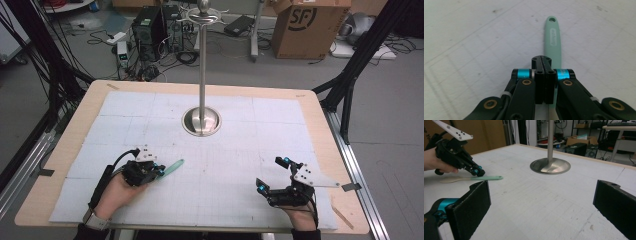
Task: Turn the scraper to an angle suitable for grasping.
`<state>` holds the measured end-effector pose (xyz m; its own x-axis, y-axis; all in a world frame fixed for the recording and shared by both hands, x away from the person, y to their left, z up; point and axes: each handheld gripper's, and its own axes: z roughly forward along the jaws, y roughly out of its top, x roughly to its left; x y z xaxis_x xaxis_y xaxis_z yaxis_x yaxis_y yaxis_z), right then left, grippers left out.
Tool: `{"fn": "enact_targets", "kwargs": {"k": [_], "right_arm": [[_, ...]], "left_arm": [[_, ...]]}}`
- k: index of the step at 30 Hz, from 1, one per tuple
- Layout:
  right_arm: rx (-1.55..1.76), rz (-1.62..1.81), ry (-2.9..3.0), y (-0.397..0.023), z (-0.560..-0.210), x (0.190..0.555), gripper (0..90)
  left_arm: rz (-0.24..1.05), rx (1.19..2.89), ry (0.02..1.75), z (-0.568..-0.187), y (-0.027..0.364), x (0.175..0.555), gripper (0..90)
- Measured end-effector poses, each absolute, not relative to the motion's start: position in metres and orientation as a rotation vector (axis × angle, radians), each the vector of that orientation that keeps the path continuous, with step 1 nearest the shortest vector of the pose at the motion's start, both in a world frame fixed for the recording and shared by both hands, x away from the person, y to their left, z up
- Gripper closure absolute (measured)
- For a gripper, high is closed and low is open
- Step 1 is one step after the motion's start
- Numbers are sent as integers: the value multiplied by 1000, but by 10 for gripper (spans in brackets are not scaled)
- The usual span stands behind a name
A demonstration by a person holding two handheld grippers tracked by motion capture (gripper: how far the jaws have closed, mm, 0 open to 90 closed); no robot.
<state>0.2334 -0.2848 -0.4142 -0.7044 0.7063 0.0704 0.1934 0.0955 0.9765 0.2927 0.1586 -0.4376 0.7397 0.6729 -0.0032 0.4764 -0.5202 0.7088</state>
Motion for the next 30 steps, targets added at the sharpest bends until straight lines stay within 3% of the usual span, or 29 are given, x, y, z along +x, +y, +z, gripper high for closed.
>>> {"fn": "enact_targets", "kwargs": {"k": [16,24,30], "right_arm": [[878,1646,1962,-286,-414,233,1],[878,1652,1953,-288,-413,233,2],[880,1650,1962,-287,-415,234,1]], "left_arm": [[311,2254,701,-439,131,275,897],[332,2153,699,-426,154,277,891],[289,2047,708,-412,181,273,754]]}}
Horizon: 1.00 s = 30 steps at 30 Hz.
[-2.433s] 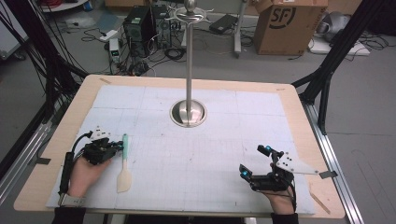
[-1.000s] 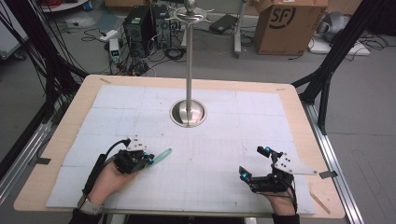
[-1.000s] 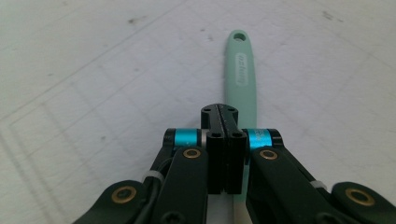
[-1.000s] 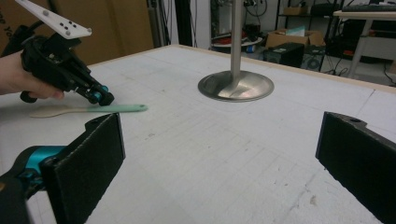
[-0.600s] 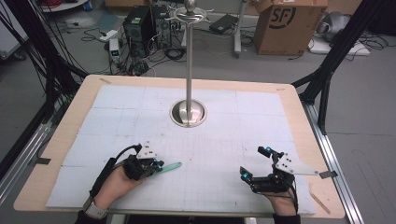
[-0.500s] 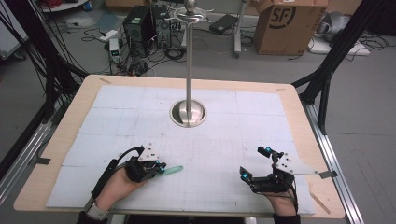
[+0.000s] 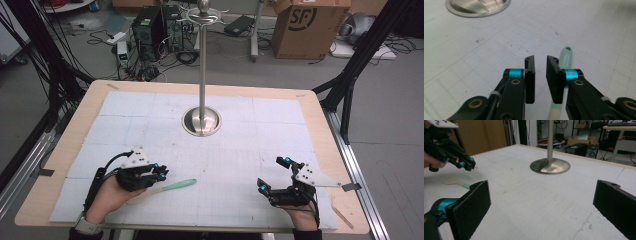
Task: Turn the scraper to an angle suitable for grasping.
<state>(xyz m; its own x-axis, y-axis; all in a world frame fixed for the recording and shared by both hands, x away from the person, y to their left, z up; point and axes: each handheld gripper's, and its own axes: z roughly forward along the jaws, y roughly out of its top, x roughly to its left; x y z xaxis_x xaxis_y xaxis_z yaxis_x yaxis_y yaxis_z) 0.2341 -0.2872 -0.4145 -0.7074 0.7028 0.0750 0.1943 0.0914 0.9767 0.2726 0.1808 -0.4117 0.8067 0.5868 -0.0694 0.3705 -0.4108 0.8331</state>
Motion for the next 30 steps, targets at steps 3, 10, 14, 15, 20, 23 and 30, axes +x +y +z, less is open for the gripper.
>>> {"fn": "enact_targets", "kwargs": {"k": [3,10,14,15,20,23,30], "right_arm": [[875,1651,1962,-286,-415,235,1],[870,1665,1959,-283,-413,236,2],[867,1676,1969,-281,-414,239,1],[869,1675,1974,-281,-415,240,1],[860,1676,1985,-277,-416,243,1],[858,1679,1983,-276,-416,245,1],[858,1693,1984,-275,-416,246,1]], "left_arm": [[263,1987,689,-406,195,267,671],[236,1943,535,-397,209,253,455],[231,1937,481,-396,215,246,285],[245,1945,476,-397,217,244,200],[326,2039,537,-396,227,244,142],[247,2032,514,-390,233,244,133],[172,2157,460,-379,227,251,207]]}}
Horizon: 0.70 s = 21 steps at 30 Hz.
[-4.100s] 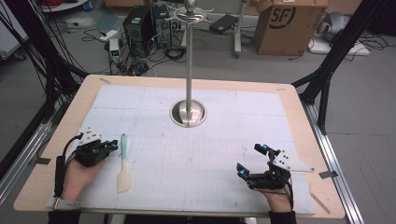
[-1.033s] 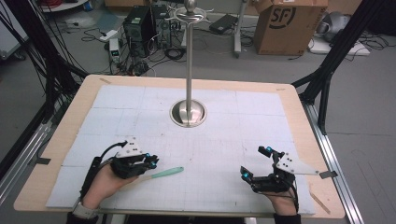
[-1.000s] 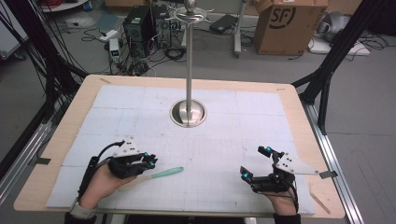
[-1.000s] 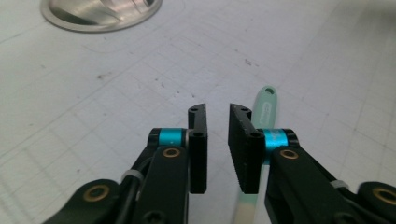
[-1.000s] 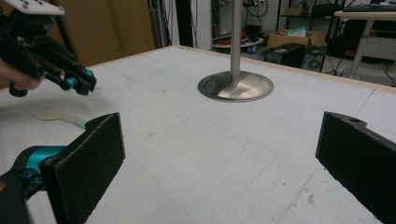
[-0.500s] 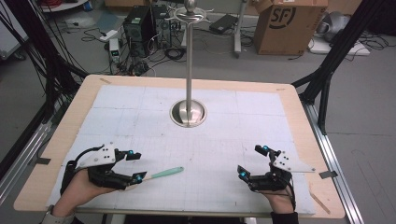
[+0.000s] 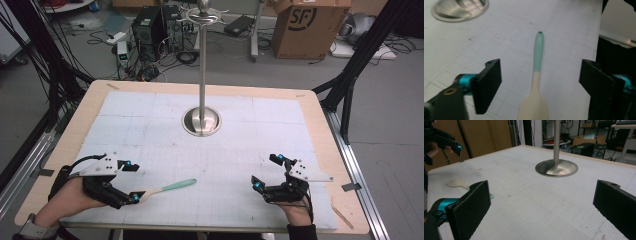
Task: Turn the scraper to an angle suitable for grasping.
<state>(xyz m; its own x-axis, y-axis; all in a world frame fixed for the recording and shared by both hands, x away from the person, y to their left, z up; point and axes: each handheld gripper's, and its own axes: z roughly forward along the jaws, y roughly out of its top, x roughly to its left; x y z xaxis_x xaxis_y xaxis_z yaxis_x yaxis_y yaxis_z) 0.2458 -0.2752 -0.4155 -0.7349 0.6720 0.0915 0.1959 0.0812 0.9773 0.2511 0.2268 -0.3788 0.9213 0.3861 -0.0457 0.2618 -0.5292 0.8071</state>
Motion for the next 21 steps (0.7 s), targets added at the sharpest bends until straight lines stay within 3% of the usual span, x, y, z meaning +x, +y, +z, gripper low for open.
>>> {"fn": "enact_targets", "kwargs": {"k": [21], "right_arm": [[872,1706,1971,-281,-416,248,2]], "left_arm": [[48,2488,380,-380,175,288,282]]}}
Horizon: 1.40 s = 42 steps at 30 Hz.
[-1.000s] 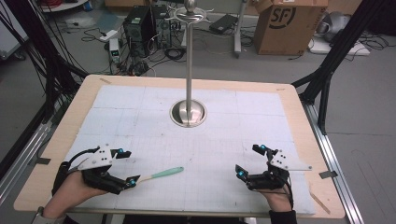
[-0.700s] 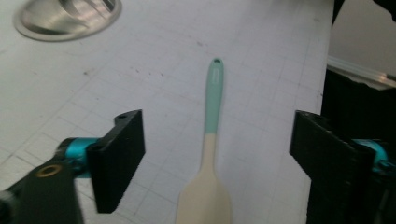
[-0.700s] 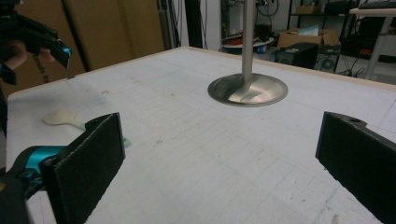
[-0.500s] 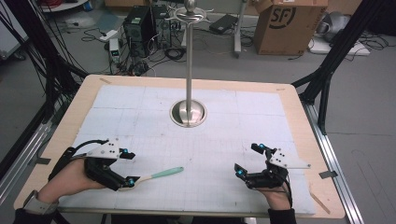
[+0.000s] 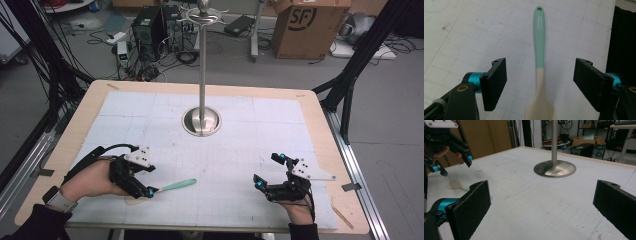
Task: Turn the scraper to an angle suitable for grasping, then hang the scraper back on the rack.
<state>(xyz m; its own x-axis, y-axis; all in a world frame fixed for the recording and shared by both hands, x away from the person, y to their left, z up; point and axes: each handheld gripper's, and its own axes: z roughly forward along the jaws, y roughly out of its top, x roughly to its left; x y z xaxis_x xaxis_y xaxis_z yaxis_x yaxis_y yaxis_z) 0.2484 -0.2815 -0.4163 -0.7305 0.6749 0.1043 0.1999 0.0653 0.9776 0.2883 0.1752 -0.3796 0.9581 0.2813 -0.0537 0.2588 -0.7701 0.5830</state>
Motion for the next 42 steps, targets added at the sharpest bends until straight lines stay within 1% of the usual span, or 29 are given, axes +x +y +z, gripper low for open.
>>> {"fn": "enact_targets", "kwargs": {"k": [4,7,10,12,16,18,20,21,23,28,29,31,34,35,38,42], "right_arm": [[876,1704,1973,-282,-417,248,2],[868,1710,1969,-282,-415,247,1],[873,1716,1964,-283,-415,247,2],[875,1718,1964,-284,-415,247,1],[867,1720,1975,-282,-415,246,2],[853,1723,1972,-281,-414,245,2],[854,1728,1973,-281,-414,244,1],[859,1727,1979,-280,-414,244,2],[852,1723,1978,-281,-415,244,2],[870,1731,1953,-287,-415,242,1],[870,1731,1953,-287,-415,242,1],[877,1730,1955,-289,-415,241,2],[877,1729,1958,-290,-416,240,1],[877,1729,1958,-290,-416,240,1],[878,1739,1958,-292,-417,239,1],[883,1739,1958,-292,-417,239,2]], "left_arm": [[22,2557,394,-387,166,292,293],[-2,2605,378,-391,158,293,325],[13,2647,365,-394,151,296,358],[10,2668,392,-397,147,297,358],[-13,2722,379,-402,141,297,369],[-29,2739,376,-403,139,298,407],[-34,2745,377,-403,136,299,412],[-37,2750,383,-403,135,300,437],[-39,2745,391,-402,134,301,441],[-52,2780,391,-405,133,303,514],[-52,2786,401,-406,132,302,514],[-57,2808,380,-408,132,300,536],[-67,2809,395,-408,132,301,573],[-65,2811,399,-407,132,302,573],[-55,2819,405,-408,132,302,638],[-20,2841,397,-407,130,301,668]]}}
